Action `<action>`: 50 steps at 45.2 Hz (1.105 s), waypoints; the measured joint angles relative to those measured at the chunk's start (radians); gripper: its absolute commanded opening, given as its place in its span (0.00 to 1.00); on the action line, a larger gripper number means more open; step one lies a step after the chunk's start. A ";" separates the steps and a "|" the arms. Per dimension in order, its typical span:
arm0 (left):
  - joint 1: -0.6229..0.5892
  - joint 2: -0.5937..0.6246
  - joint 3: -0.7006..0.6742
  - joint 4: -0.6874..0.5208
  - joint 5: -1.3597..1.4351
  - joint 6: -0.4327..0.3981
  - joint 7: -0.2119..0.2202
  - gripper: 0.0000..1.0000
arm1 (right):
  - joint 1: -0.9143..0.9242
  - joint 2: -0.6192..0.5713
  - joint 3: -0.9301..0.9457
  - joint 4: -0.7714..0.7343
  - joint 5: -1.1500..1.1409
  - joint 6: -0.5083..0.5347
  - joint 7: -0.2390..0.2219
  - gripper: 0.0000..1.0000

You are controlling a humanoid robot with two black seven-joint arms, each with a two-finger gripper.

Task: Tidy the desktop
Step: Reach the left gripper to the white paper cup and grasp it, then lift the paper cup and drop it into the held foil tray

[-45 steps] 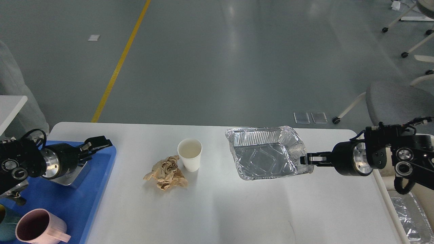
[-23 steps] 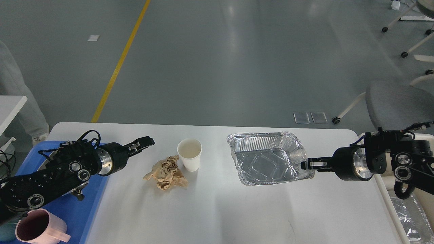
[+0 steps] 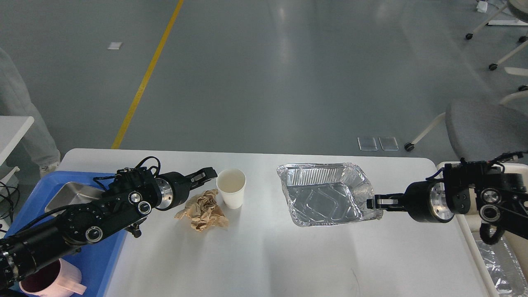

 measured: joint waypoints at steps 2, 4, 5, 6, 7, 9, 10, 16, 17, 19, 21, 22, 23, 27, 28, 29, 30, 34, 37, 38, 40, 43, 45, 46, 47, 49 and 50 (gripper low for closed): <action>-0.004 -0.017 0.001 0.011 0.000 0.000 0.000 0.49 | 0.000 0.000 0.000 0.000 0.000 0.000 0.000 0.00; -0.008 -0.034 0.001 0.022 0.000 0.000 0.001 0.48 | 0.000 0.000 0.000 0.000 0.000 0.000 0.000 0.00; -0.009 -0.041 0.001 0.026 0.000 0.000 0.001 0.48 | 0.000 0.000 0.000 0.000 0.000 0.000 0.000 0.00; -0.009 -0.049 0.001 0.031 0.000 0.000 0.002 0.47 | 0.000 -0.001 0.000 0.000 0.000 0.000 0.000 0.00; -0.010 -0.055 0.001 0.036 0.000 0.000 0.002 0.46 | 0.000 -0.001 0.000 0.000 0.000 0.000 0.000 0.00; -0.011 -0.066 0.001 0.043 0.000 0.000 0.002 0.44 | 0.000 -0.001 0.000 0.000 0.000 0.000 0.000 0.00; -0.012 -0.071 0.002 0.047 0.000 0.000 0.002 0.43 | 0.000 -0.001 0.000 0.000 0.000 0.000 0.000 0.00; -0.013 -0.082 0.022 0.055 0.000 -0.001 0.004 0.35 | 0.000 -0.002 0.000 0.000 0.000 0.000 0.000 0.00; -0.013 -0.083 0.025 0.055 0.000 -0.002 0.004 0.32 | 0.000 -0.001 0.000 0.000 0.000 0.000 0.000 0.00; -0.013 -0.083 0.028 0.056 0.000 -0.003 0.004 0.27 | 0.000 -0.001 0.000 0.000 0.000 0.000 0.001 0.00; -0.013 -0.083 0.029 0.056 0.000 -0.006 0.004 0.25 | 0.000 0.000 0.000 0.000 0.000 0.000 0.001 0.00; -0.013 -0.083 0.029 0.056 -0.001 -0.008 0.005 0.22 | 0.000 0.000 0.000 0.000 0.000 0.000 0.001 0.00; -0.013 -0.083 0.029 0.056 -0.001 -0.011 0.005 0.19 | 0.000 0.000 0.000 0.000 0.000 -0.001 0.001 0.00; -0.010 -0.083 0.030 0.056 -0.001 -0.024 0.007 0.12 | 0.000 -0.001 0.000 0.000 0.000 -0.002 0.001 0.00; -0.009 -0.082 0.030 0.056 -0.001 -0.027 0.007 0.08 | 0.000 -0.001 0.000 0.000 0.000 -0.002 0.001 0.00; -0.009 -0.081 0.030 0.056 -0.002 -0.031 0.008 0.06 | 0.000 -0.001 0.000 0.000 0.000 -0.002 0.001 0.00; -0.009 -0.079 0.030 0.056 -0.001 -0.037 0.008 0.05 | 0.000 -0.001 0.000 0.000 0.000 -0.002 0.001 0.00; -0.009 -0.071 0.030 0.056 -0.002 -0.068 0.008 0.01 | -0.001 -0.002 0.000 0.000 0.000 -0.002 0.001 0.00; -0.009 -0.066 0.030 0.055 -0.002 -0.091 0.006 0.00 | -0.002 -0.002 0.000 0.000 0.000 -0.002 0.001 0.00; -0.009 -0.064 0.030 0.055 -0.002 -0.097 0.005 0.00 | -0.003 -0.002 0.000 0.000 0.000 -0.002 0.001 0.00; -0.010 -0.061 0.030 0.054 -0.003 -0.106 0.003 0.00 | -0.005 -0.002 0.000 0.000 0.000 -0.002 0.001 0.00; -0.010 -0.059 0.028 0.054 -0.005 -0.112 0.002 0.00 | -0.006 -0.002 0.000 0.000 0.000 -0.002 0.001 0.00; -0.010 -0.056 0.026 0.054 -0.006 -0.113 0.001 0.00 | -0.006 -0.002 0.000 0.000 0.000 -0.002 0.001 0.00; -0.010 -0.054 0.023 0.053 -0.007 -0.115 0.001 0.00 | -0.006 -0.002 0.000 0.000 0.000 -0.002 0.001 0.00; -0.010 -0.050 0.021 0.051 -0.007 -0.116 0.001 0.00 | -0.006 -0.002 0.000 0.000 0.000 -0.002 0.001 0.00; -0.010 -0.035 0.015 0.046 -0.009 -0.121 0.001 0.00 | -0.006 -0.003 0.000 0.000 0.000 -0.002 0.001 0.00; -0.011 -0.027 0.013 0.043 -0.010 -0.124 0.001 0.00 | -0.006 -0.003 0.000 0.000 0.000 -0.002 0.002 0.00</action>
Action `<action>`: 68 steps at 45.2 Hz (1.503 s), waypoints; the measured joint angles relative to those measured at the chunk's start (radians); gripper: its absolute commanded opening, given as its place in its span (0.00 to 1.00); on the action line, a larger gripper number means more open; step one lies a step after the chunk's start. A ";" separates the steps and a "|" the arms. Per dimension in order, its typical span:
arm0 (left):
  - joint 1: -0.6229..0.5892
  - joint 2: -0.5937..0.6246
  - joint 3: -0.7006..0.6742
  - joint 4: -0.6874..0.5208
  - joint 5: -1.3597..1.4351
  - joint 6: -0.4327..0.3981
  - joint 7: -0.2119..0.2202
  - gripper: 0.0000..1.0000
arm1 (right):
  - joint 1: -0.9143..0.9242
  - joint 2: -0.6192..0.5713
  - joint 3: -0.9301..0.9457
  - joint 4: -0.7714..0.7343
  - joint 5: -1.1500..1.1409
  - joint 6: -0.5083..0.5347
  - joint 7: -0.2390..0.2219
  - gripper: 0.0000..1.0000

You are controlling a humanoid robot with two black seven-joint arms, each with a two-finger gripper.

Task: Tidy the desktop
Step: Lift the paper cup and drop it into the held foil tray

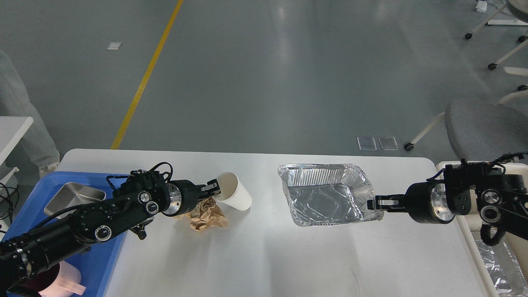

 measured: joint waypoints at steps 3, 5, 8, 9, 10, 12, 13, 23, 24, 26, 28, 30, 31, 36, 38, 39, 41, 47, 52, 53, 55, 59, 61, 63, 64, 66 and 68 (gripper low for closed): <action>-0.005 0.037 -0.005 -0.010 -0.004 -0.015 0.000 0.00 | 0.000 0.000 0.000 0.000 0.000 0.000 0.000 0.00; -0.010 0.063 -0.012 -0.021 -0.006 -0.027 0.000 0.00 | 0.000 0.000 0.001 0.000 0.000 0.000 0.000 0.00; -0.024 0.110 -0.033 -0.047 -0.008 -0.054 0.000 0.00 | 0.000 0.000 0.001 0.000 0.000 0.000 0.000 0.00; -0.028 0.127 -0.041 -0.056 -0.008 -0.064 0.000 0.00 | 0.000 0.000 0.001 0.000 0.000 0.000 0.000 0.00; -0.034 0.148 -0.053 -0.068 -0.009 -0.079 -0.001 0.00 | 0.000 0.001 0.001 0.000 0.000 0.000 0.001 0.00; -0.044 0.183 -0.072 -0.086 -0.011 -0.106 -0.002 0.00 | -0.001 0.001 0.001 0.000 0.000 0.000 0.001 0.00; -0.051 0.200 -0.081 -0.093 -0.013 -0.120 -0.002 0.00 | -0.001 0.002 0.001 0.000 0.000 0.000 0.001 0.00; -0.158 0.323 -0.122 -0.115 -0.093 -0.259 -0.014 0.00 | -0.002 0.004 0.001 0.000 0.000 0.000 0.002 0.00; -0.169 0.326 -0.122 -0.116 -0.097 -0.266 -0.014 0.01 | -0.002 0.005 0.001 0.000 0.000 0.000 0.002 0.00; -0.192 0.329 -0.122 -0.116 -0.105 -0.276 -0.015 0.01 | -0.002 0.006 0.000 -0.004 0.000 0.000 0.002 0.00; -0.218 0.329 -0.120 -0.115 -0.112 -0.283 -0.015 0.01 | -0.002 0.008 0.000 -0.010 0.000 -0.002 0.002 0.00; -0.239 0.326 -0.115 -0.113 -0.120 -0.286 -0.015 0.01 | -0.002 0.011 0.000 -0.017 0.000 -0.008 0.001 0.00; -0.249 0.324 -0.113 -0.112 -0.123 -0.287 -0.015 0.01 | -0.002 0.012 0.000 -0.020 0.000 -0.011 0.001 0.00; -0.299 0.308 -0.103 -0.104 -0.135 -0.300 -0.015 0.01 | -0.001 0.014 0.000 -0.033 -0.002 -0.028 -0.001 0.00; -0.320 0.293 -0.097 -0.100 -0.136 -0.314 -0.015 0.01 | 0.000 0.014 0.000 -0.038 -0.013 -0.035 -0.001 0.00; -0.329 0.286 -0.095 -0.098 -0.137 -0.320 -0.015 0.01 | 0.000 0.014 0.000 -0.041 -0.017 -0.037 -0.001 0.00; -0.346 0.272 -0.088 -0.095 -0.138 -0.329 -0.015 0.01 | 0.000 0.014 0.000 -0.045 -0.024 -0.042 -0.002 0.00; -0.408 0.215 -0.050 -0.073 -0.143 -0.344 -0.015 0.02 | 0.000 0.014 0.000 -0.050 -0.033 -0.055 -0.004 0.00; -0.467 0.147 -0.006 -0.047 -0.156 -0.349 -0.015 0.02 | -0.001 0.014 -0.001 -0.051 -0.033 -0.059 -0.005 0.00; -0.480 0.130 0.003 -0.042 -0.160 -0.351 -0.015 0.02 | -0.001 0.014 -0.001 -0.051 -0.034 -0.059 -0.005 0.00; -0.502 0.102 0.016 -0.031 -0.164 -0.355 -0.015 0.02 | -0.001 0.014 -0.001 -0.051 -0.034 -0.059 -0.005 0.00; -0.547 0.044 0.039 -0.003 -0.167 -0.367 -0.015 0.02 | -0.002 0.013 -0.001 -0.051 -0.034 -0.060 -0.005 0.00; -0.570 0.015 0.049 0.014 -0.167 -0.374 -0.015 0.02 | -0.002 0.013 0.000 -0.051 -0.034 -0.060 -0.005 0.00; -0.597 -0.018 0.061 0.034 -0.168 -0.384 -0.015 0.02 | -0.002 0.013 0.000 -0.051 -0.034 -0.060 -0.005 0.00; -0.610 -0.034 0.067 0.044 -0.170 -0.389 -0.015 0.03 | -0.003 0.013 0.000 -0.051 -0.034 -0.060 -0.005 0.00; -0.635 -0.067 0.077 0.062 -0.174 -0.399 -0.015 0.03 | -0.005 0.013 0.000 -0.051 -0.034 -0.060 -0.004 0.00; -0.664 -0.102 0.089 0.084 -0.179 -0.411 -0.015 0.03 | -0.009 0.013 0.000 -0.051 -0.034 -0.060 -0.004 0.00</action>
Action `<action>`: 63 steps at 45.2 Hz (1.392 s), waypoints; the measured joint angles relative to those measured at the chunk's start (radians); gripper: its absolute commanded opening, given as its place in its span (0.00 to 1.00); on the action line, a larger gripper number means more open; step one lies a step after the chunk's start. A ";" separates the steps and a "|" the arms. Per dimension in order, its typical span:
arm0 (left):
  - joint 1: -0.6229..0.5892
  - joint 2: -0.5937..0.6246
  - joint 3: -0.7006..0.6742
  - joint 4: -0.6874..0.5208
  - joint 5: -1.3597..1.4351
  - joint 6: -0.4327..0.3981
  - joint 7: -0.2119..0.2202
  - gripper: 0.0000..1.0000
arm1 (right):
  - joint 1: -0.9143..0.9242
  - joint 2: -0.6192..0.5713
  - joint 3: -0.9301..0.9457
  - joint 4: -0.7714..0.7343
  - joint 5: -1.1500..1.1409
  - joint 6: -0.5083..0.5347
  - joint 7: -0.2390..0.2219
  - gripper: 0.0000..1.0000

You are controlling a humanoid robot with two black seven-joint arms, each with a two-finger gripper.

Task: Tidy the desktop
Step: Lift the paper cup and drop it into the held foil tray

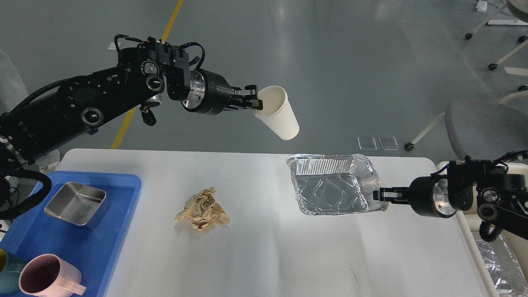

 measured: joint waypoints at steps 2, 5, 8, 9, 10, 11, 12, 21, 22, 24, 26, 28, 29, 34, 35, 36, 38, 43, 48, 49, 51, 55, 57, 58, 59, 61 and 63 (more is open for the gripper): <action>-0.033 -0.040 0.014 0.022 -0.008 -0.017 0.000 0.03 | -0.003 0.000 0.000 0.000 0.000 0.000 0.001 0.00; -0.070 -0.088 0.031 0.048 -0.014 -0.041 0.000 0.03 | -0.006 0.001 0.000 0.000 0.000 0.000 0.001 0.00; -0.102 -0.136 0.045 0.071 -0.017 -0.065 0.000 0.03 | -0.006 0.001 0.000 0.000 0.000 0.000 0.001 0.00; -0.111 -0.152 0.049 0.079 -0.018 -0.073 0.000 0.03 | -0.006 0.002 0.000 0.000 0.000 0.000 0.001 0.00; -0.120 -0.168 0.054 0.089 -0.018 -0.081 0.000 0.03 | -0.006 0.002 0.000 0.000 0.000 0.000 0.001 0.00; -0.127 -0.181 0.057 0.096 -0.018 -0.086 0.000 0.03 | -0.006 0.002 0.000 0.000 0.000 0.000 0.001 0.00; -0.133 -0.193 0.059 0.104 -0.018 -0.090 0.000 0.03 | -0.006 0.002 0.001 0.000 0.000 0.000 0.001 0.00; -0.153 -0.287 0.102 0.163 -0.018 -0.106 0.000 0.03 | -0.004 0.000 0.002 0.002 0.001 0.001 0.003 0.00; -0.153 -0.296 0.108 0.170 -0.018 -0.107 0.000 0.03 | -0.004 0.000 0.002 0.003 0.001 0.001 0.003 0.00; -0.153 -0.312 0.120 0.186 -0.018 -0.107 0.000 0.04 | -0.002 -0.002 0.003 0.005 0.001 0.002 0.004 0.00; -0.152 -0.323 0.131 0.200 -0.017 -0.107 0.001 0.04 | -0.002 -0.005 0.004 0.007 0.001 0.002 0.004 0.00; -0.148 -0.333 0.144 0.215 -0.017 -0.106 0.001 0.04 | -0.001 -0.008 0.006 0.008 0.002 0.002 0.004 0.00; -0.146 -0.338 0.149 0.222 -0.017 -0.104 0.001 0.04 | -0.001 -0.008 0.007 0.009 0.002 0.002 0.004 0.00; -0.129 -0.373 0.163 0.264 -0.017 -0.092 0.001 0.04 | 0.003 -0.012 0.011 0.014 0.003 0.002 0.006 0.00; -0.124 -0.378 0.164 0.271 -0.017 -0.092 0.001 0.04 | 0.003 -0.012 0.012 0.015 0.003 0.002 0.006 0.00; -0.119 -0.383 0.165 0.277 -0.017 -0.091 0.001 0.04 | 0.004 -0.012 0.013 0.016 0.003 0.002 0.006 0.00; -0.109 -0.393 0.165 0.291 -0.017 -0.088 0.001 0.04 | 0.006 -0.012 0.014 0.018 0.003 0.002 0.006 0.00; -0.095 -0.420 0.166 0.312 -0.017 -0.071 0.000 0.05 | 0.010 -0.013 0.018 0.022 0.003 0.003 0.006 0.00; -0.087 -0.439 0.164 0.325 -0.017 -0.041 0.000 0.07 | 0.014 -0.017 0.018 0.027 0.003 0.003 0.006 0.00; -0.086 -0.440 0.164 0.325 -0.017 -0.039 0.000 0.07 | 0.014 -0.017 0.018 0.027 0.003 0.003 0.006 0.00; -0.084 -0.441 0.162 0.326 -0.017 -0.031 0.000 0.08 | 0.014 -0.018 0.018 0.029 0.003 0.003 0.006 0.00; -0.078 -0.442 0.161 0.326 -0.017 -0.019 -0.001 0.13 | 0.015 -0.020 0.018 0.033 0.003 0.003 0.006 0.00; -0.076 -0.443 0.161 0.327 -0.017 -0.014 -0.001 0.16 | 0.015 -0.020 0.018 0.033 0.003 0.003 0.006 0.00; -0.075 -0.443 0.161 0.327 -0.017 -0.012 -0.001 0.18 | 0.015 -0.020 0.018 0.034 0.003 0.003 0.006 0.00; -0.074 -0.443 0.161 0.327 -0.017 -0.011 -0.001 0.20 | 0.015 -0.020 0.018 0.034 0.003 0.003 0.006 0.00; -0.071 -0.443 0.161 0.327 -0.017 -0.009 -0.001 0.23 | 0.015 -0.020 0.018 0.035 0.003 0.003 0.006 0.00; -0.069 -0.443 0.161 0.327 -0.017 -0.007 -0.001 0.26 | 0.016 -0.020 0.018 0.035 0.003 0.003 0.006 0.00</action>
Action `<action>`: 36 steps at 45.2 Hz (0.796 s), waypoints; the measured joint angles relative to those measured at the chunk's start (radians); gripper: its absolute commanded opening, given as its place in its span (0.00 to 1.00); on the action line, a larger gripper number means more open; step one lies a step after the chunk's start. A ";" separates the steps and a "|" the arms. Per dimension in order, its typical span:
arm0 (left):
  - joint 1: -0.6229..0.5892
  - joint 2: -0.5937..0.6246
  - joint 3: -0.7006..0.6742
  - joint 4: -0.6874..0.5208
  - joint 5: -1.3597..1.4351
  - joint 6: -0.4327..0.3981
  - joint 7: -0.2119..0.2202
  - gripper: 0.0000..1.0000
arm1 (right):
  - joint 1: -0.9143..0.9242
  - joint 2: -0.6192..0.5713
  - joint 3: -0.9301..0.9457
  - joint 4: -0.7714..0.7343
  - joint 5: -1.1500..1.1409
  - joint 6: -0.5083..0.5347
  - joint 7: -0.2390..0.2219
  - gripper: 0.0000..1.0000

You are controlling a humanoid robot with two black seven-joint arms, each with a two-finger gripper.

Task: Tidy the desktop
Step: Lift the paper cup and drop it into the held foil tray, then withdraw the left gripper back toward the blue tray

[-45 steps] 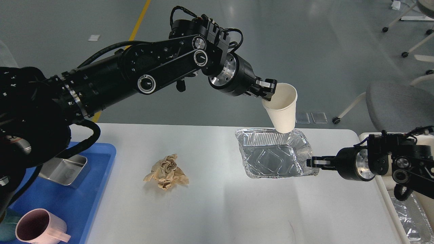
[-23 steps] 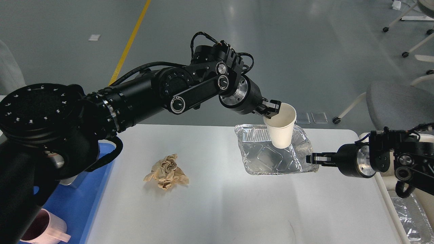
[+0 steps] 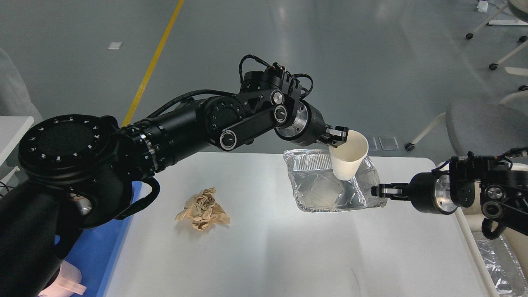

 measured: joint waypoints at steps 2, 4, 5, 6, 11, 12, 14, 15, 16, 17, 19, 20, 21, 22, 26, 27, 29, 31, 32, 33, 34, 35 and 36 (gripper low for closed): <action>0.002 0.000 0.000 0.000 0.000 0.004 0.000 0.31 | 0.001 0.000 0.000 0.000 0.000 0.000 0.000 0.00; 0.002 0.000 0.000 0.000 0.000 0.008 0.000 0.36 | 0.002 0.000 0.000 0.000 0.000 0.000 0.000 0.00; 0.002 0.000 0.000 0.000 0.000 0.010 0.001 0.38 | 0.003 0.000 0.000 0.000 0.000 0.000 0.000 0.00; 0.002 0.000 0.000 0.000 0.000 0.012 0.001 0.39 | 0.003 0.000 0.000 0.000 0.000 0.000 0.000 0.00; 0.002 0.000 0.000 0.000 0.001 0.029 0.002 0.50 | 0.003 -0.003 0.000 0.000 0.000 0.001 0.000 0.00; 0.002 0.000 0.000 0.000 0.001 0.033 0.002 0.52 | 0.003 -0.004 0.000 0.000 0.000 0.001 0.000 0.00; 0.002 0.000 0.000 0.000 0.001 0.042 0.002 0.57 | 0.003 -0.006 0.000 0.000 0.000 0.001 0.000 0.00; 0.002 0.000 0.000 0.000 0.001 0.045 0.002 0.59 | 0.003 -0.007 0.000 0.000 0.000 0.001 0.000 0.00; 0.002 0.000 0.000 0.000 0.001 0.048 0.002 0.62 | 0.003 -0.007 0.000 0.000 0.000 0.001 0.000 0.00; 0.002 0.000 0.000 0.000 0.001 0.052 0.002 0.64 | 0.003 -0.007 0.000 0.000 0.000 0.001 0.000 0.00; 0.002 0.000 0.000 0.000 0.001 0.058 0.002 0.67 | 0.003 -0.007 0.000 0.000 0.000 0.001 0.000 0.00; 0.002 0.000 0.000 0.000 0.001 0.061 0.002 0.70 | 0.003 -0.008 0.001 0.000 0.000 0.001 0.000 0.00; 0.002 0.000 0.000 0.000 0.001 0.064 0.002 0.72 | 0.003 -0.008 0.001 -0.001 0.000 0.001 0.000 0.00; 0.002 0.000 -0.001 0.000 0.001 0.067 0.003 0.73 | 0.003 -0.009 0.001 -0.001 0.000 0.001 0.000 0.00; -0.002 0.000 -0.004 0.000 0.001 0.075 0.003 0.74 | 0.003 -0.009 0.001 -0.001 0.000 0.001 0.000 0.00; -0.003 0.000 -0.004 0.000 0.001 0.076 0.003 0.74 | 0.003 -0.009 0.001 -0.001 0.000 0.001 0.000 0.00; -0.005 0.001 -0.005 -0.001 0.001 0.076 0.003 0.74 | 0.003 -0.010 0.001 -0.001 0.000 0.001 0.000 0.00; -0.008 0.007 -0.008 -0.002 0.000 0.070 0.003 0.75 | 0.003 -0.014 0.001 -0.001 0.000 0.001 0.000 0.00; -0.009 0.011 -0.009 -0.003 0.000 0.067 0.003 0.75 | 0.003 -0.015 0.002 -0.001 0.000 0.001 0.000 0.00; -0.010 0.015 -0.009 -0.004 0.000 0.065 0.003 0.75 | 0.003 -0.017 0.002 -0.001 0.000 0.001 0.001 0.00; -0.011 0.026 -0.010 -0.005 0.000 0.061 0.003 0.76 | 0.003 -0.018 0.002 -0.001 0.000 0.001 0.001 0.00; -0.011 0.034 -0.011 -0.007 0.000 0.059 0.003 0.76 | 0.003 -0.020 0.002 -0.001 0.000 0.001 0.001 0.00; -0.012 0.043 -0.011 -0.009 0.000 0.058 0.002 0.76 | 0.003 -0.021 0.002 -0.001 0.000 0.001 0.001 0.00</action>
